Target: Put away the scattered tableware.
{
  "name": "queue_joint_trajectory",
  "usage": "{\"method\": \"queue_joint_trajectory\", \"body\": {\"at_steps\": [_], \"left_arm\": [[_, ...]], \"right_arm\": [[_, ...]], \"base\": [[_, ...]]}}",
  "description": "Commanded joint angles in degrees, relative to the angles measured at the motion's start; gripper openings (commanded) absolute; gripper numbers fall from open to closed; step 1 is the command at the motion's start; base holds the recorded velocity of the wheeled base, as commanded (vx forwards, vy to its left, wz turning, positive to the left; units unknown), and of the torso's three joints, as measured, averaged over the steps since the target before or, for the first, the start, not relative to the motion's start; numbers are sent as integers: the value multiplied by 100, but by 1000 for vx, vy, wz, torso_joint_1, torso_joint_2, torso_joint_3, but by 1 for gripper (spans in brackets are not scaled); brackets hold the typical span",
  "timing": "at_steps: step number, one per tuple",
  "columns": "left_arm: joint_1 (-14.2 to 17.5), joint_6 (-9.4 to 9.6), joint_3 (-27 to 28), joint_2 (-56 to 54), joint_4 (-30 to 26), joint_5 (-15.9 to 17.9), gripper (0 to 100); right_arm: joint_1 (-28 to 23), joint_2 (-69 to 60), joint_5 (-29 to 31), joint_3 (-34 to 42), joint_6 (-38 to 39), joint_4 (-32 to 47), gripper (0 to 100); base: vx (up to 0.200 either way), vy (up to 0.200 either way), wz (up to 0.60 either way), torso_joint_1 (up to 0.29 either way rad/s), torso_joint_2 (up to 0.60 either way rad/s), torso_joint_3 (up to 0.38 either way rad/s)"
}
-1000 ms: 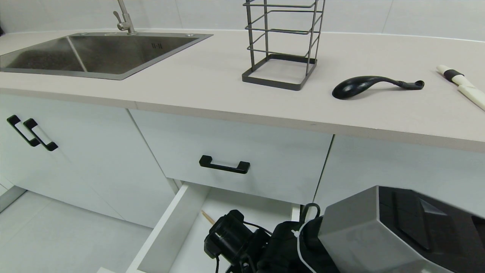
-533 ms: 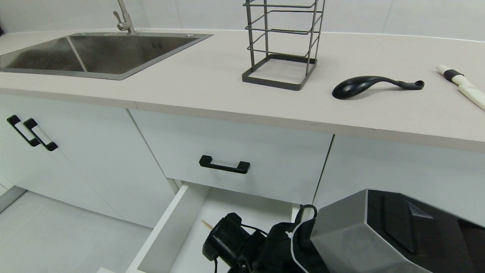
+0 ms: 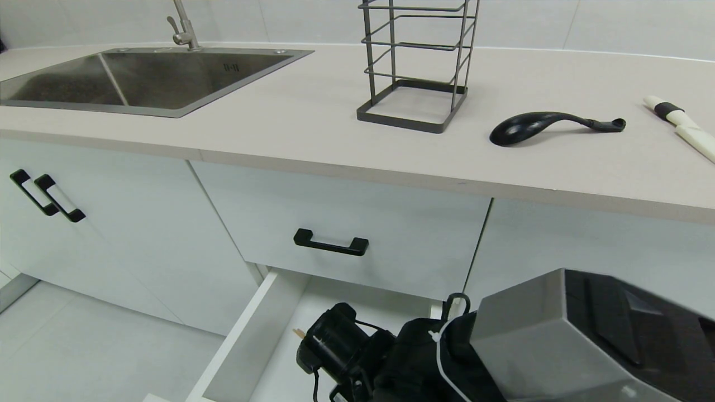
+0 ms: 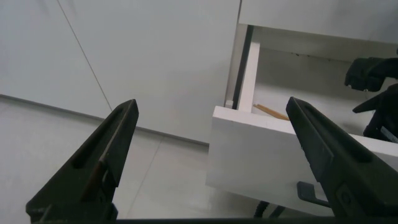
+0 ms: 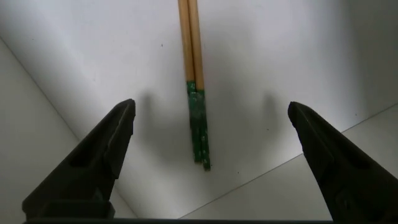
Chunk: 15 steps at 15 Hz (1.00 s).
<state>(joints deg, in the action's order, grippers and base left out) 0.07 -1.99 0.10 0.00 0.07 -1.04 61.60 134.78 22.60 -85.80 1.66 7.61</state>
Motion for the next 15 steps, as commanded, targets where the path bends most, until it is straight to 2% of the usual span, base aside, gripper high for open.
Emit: {"method": "queue_joint_trajectory", "body": {"at_steps": [1, 4, 8, 12, 15], "left_arm": [[1, -3, -1, 0, 1, -2, 100], [-7, -3, -1, 0, 1, -2, 100], [1, -3, -1, 0, 1, -2, 100], [1, -3, -1, 0, 1, -2, 100], [1, -3, -1, 0, 1, -2, 100]], "right_arm": [[19, -558, -1, 46, 45, 13, 100], [63, -1244, -1, 300, 142, 13, 100], [573, -1797, -10, 837, 362, 13, 100], [933, -2219, -19, 968, 696, -66, 100], [1170, -2544, -45, 1601, 827, -611, 100]], "base": [[0, 0, 0, 0, 0, 0], [0, 0, 0, 0, 0, 0], [0, 0, 0, 0, 0, 0], [0, 0, 0, 0, 0, 0], [0, 0, 0, 0, 0, 0]]}}
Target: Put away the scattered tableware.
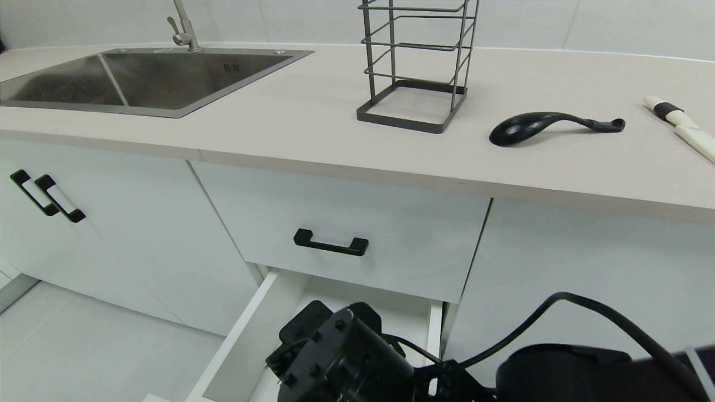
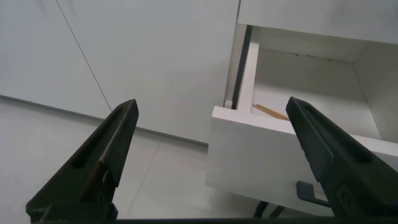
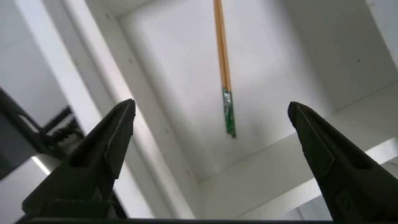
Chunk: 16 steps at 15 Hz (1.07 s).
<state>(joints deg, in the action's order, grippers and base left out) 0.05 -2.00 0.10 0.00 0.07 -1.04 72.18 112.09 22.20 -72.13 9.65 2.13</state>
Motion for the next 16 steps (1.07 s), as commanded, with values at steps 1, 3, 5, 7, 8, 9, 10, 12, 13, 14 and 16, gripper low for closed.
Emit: {"method": "queue_joint_trajectory", "body": {"at_steps": [1, 3, 5, 7, 8, 9, 10, 12, 13, 14, 16], "left_arm": [[-5, -2, -1, 0, 1, -2, 100], [4, -2, -1, 0, 1, -2, 100], [4, -2, -1, 0, 1, -2, 100], [4, -2, -1, 0, 1, -2, 100], [4, -2, -1, 0, 1, -2, 100], [4, -2, -1, 0, 1, -2, 100], [4, -2, -1, 0, 1, -2, 100], [4, -2, -1, 0, 1, -2, 100], [4, -2, -1, 0, 1, -2, 100], [4, -2, -1, 0, 1, -2, 100], [4, -2, -1, 0, 1, -2, 100]], "right_arm": [[112, -390, -31, 718, 10, -609, 100], [103, -654, -383, 1307, -60, -1330, 100], [42, -1040, -945, 2063, -174, -1901, 100], [-477, -1541, -1227, 3109, -781, -2903, 100], [-661, -1796, -1684, 3451, -983, -3175, 100], [-776, -2130, -2264, 3759, -1080, -3342, 100], [-899, -2385, -2510, 3908, -1062, -3500, 100], [-1180, -2508, -2536, 3935, -1062, -3588, 100], [-1250, -2482, -2545, 3935, -1071, -3588, 100], [-1250, -2447, -2563, 3944, -1089, -3536, 100], [-1329, -2183, -2668, 3741, -1194, -3580, 100]], "base": [[0, 0, 0, 0, 0, 0], [0, 0, 0, 0, 0, 0], [0, 0, 0, 0, 0, 0], [0, 0, 0, 0, 0, 0], [0, 0, 0, 0, 0, 0], [0, 0, 0, 0, 0, 0], [0, 0, 0, 0, 0, 0], [0, 0, 0, 0, 0, 0], [0, 0, 0, 0, 0, 0], [0, 0, 0, 0, 0, 0], [0, 0, 0, 0, 0, 0]]}}
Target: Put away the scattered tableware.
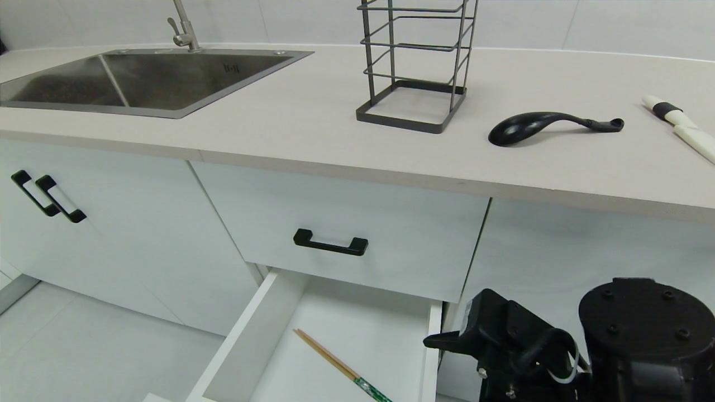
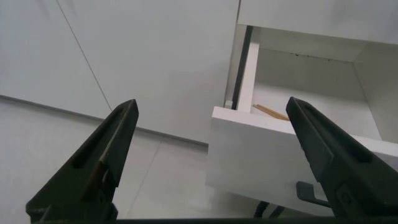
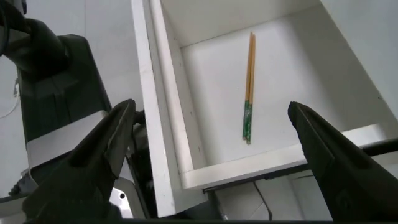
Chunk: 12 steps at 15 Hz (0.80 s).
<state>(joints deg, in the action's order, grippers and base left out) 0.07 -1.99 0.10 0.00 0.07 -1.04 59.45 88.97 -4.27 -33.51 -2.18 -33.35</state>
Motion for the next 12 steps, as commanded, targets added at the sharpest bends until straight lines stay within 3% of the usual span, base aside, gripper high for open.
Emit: {"method": "queue_joint_trajectory", "body": {"at_steps": [1, 4, 7, 12], "left_arm": [[1, -3, -1, 0, 1, -2, 100], [1, -3, -1, 0, 1, -2, 100], [1, -3, -1, 0, 1, -2, 100], [1, -3, -1, 0, 1, -2, 100]], "right_arm": [[-57, 262, -30, -287, -19, -48, 100], [207, 727, 14, -797, -81, -145, 100], [216, 1096, -4, -841, -467, -637, 100], [242, 1167, 22, -797, -476, -664, 100]], "base": [[0, 0, 0, 0, 0, 0], [0, 0, 0, 0, 0, 0], [0, 0, 0, 0, 0, 0], [0, 0, 0, 0, 0, 0]]}}
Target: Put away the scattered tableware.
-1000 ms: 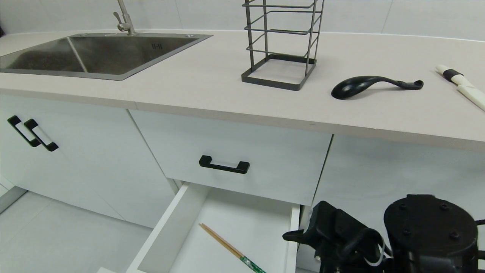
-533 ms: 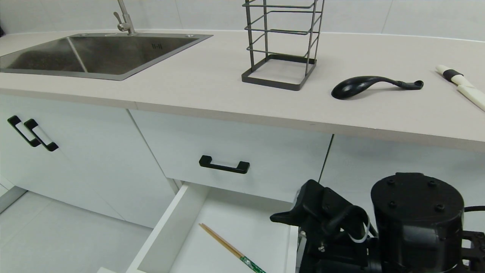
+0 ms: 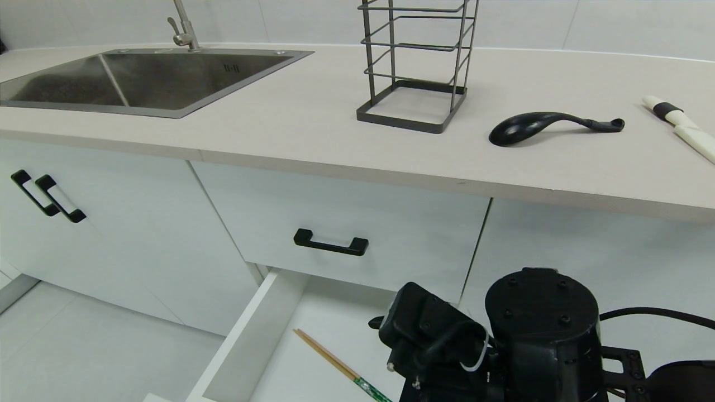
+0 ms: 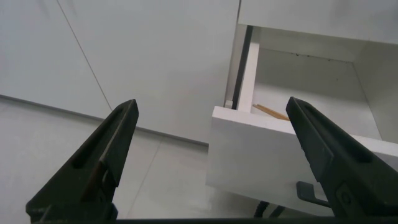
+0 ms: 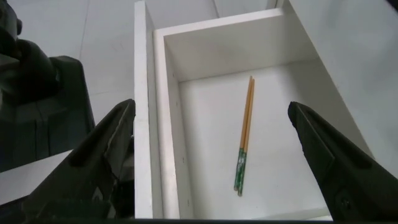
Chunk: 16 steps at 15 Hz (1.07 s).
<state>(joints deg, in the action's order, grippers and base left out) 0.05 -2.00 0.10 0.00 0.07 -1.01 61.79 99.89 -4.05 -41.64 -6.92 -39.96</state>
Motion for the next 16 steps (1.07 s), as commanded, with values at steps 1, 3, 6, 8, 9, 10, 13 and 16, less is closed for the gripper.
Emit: {"method": "queue_joint_trajectory", "body": {"at_steps": [1, 3, 6, 8, 9, 10, 13, 16], "left_arm": [[4, -2, -1, 0, 1, -4, 100], [4, -2, -1, 0, 1, -4, 100], [4, -2, -1, 0, 1, -4, 100], [4, -2, -1, 0, 1, -4, 100], [4, -2, -1, 0, 1, -4, 100], [4, -2, -1, 0, 1, -4, 100], [4, -2, -1, 0, 1, -4, 100], [4, -2, -1, 0, 1, -4, 100]], "right_arm": [[17, 57, 0, 16, -2, -3, 100], [34, 4, 0, 60, -11, -3, 100], [122, -31, 9, 139, -19, -3, 100], [122, -66, 9, 192, -11, -3, 100], [122, -66, 18, 200, -11, -3, 100], [131, -75, 27, 192, -19, -3, 100], [158, -110, 27, 209, -19, -3, 100], [166, -119, 27, 218, -19, -3, 100]], "base": [[0, 0, 0, 0, 0, 0], [0, 0, 0, 0, 0, 0], [0, 0, 0, 0, 0, 0], [0, 0, 0, 0, 0, 0], [0, 0, 0, 0, 0, 0], [0, 0, 0, 0, 0, 0], [0, 0, 0, 98, -101, -13], [0, 0, 0, 234, -80, -137]]}}
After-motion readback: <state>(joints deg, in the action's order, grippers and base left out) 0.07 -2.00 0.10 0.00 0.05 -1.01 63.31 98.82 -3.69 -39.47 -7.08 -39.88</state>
